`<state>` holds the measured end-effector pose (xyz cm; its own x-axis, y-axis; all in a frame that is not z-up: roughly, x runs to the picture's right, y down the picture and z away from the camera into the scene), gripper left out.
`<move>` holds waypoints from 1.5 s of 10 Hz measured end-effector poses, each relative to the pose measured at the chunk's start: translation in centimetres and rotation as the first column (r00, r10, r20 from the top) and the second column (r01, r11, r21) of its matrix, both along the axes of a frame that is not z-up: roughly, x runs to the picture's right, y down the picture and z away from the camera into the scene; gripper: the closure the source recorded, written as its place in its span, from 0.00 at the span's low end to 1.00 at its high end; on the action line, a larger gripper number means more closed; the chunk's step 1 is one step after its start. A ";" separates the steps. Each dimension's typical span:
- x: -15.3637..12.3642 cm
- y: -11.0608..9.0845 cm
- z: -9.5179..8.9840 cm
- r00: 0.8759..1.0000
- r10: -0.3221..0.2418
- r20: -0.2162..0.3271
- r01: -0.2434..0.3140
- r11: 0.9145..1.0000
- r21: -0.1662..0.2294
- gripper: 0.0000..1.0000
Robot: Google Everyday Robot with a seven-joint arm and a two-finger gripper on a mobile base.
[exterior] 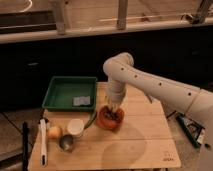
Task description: Place grapes in red bowl
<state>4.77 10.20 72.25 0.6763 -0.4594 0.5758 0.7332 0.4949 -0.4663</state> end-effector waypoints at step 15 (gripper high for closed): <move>0.7 -0.1 1.1 0.991 0.075 -0.113 -0.084 0.993 -0.079 0.20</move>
